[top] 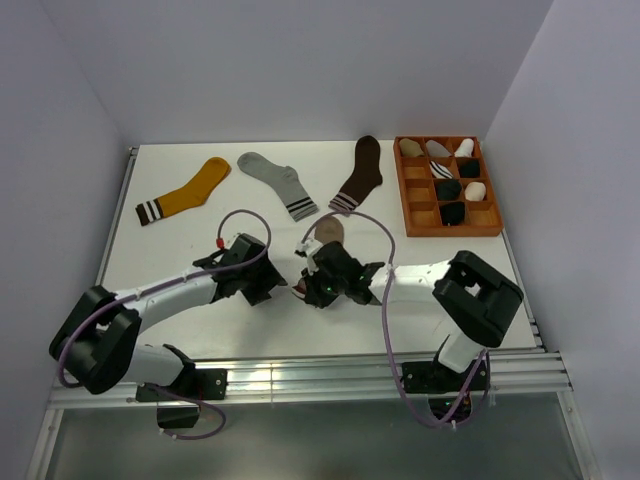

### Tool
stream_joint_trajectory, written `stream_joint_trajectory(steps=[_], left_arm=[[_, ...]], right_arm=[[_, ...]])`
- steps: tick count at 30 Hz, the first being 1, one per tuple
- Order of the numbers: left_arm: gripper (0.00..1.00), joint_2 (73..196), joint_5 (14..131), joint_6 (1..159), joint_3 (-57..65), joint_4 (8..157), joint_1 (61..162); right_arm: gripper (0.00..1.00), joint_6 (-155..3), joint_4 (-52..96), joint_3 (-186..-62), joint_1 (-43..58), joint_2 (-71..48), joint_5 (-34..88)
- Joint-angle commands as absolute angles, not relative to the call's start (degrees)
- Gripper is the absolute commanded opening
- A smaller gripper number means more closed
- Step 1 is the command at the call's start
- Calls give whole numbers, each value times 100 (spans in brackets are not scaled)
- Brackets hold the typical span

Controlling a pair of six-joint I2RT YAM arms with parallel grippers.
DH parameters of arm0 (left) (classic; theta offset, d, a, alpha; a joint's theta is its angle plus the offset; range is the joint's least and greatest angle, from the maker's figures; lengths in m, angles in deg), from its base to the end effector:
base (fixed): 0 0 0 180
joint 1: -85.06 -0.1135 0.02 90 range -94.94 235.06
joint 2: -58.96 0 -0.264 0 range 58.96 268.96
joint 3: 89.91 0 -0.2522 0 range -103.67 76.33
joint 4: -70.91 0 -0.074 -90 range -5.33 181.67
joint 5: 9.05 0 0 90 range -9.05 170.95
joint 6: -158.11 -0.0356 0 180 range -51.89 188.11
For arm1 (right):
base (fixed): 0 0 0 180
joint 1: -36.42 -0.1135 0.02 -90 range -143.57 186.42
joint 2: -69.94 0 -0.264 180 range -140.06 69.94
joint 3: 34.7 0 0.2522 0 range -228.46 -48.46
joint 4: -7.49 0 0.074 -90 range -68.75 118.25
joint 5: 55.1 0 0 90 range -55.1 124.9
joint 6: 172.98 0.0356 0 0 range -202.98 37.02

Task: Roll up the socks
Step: Roll the sock at the center of the board.

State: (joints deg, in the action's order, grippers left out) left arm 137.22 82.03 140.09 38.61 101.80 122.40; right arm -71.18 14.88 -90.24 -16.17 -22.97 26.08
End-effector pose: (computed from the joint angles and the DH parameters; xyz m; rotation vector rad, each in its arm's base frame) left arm 0.1992 -0.1511 0.1657 -0.8202 2.6052 -0.6309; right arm 0.1848 0.2506 0.1472 -0.9311 2.2776 0.7065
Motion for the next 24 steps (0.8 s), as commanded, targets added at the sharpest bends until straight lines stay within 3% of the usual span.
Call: stream_joint_trajectory(steps=[1, 11, 24], left_arm=[[62, 13332, 8394, 14343, 4107, 9777, 12198], [60, 13217, 8148, 14598, 4425, 8810, 12470], [56, 13947, 7858, 14826, 4328, 8520, 12821]], right_arm=[[0, -6778, 1528, -8933, -991, -2235, 768], [0, -5153, -141, -8556, 178, -3017, -1607], [0, -4387, -617, -8336, 426, -3544, -1616]])
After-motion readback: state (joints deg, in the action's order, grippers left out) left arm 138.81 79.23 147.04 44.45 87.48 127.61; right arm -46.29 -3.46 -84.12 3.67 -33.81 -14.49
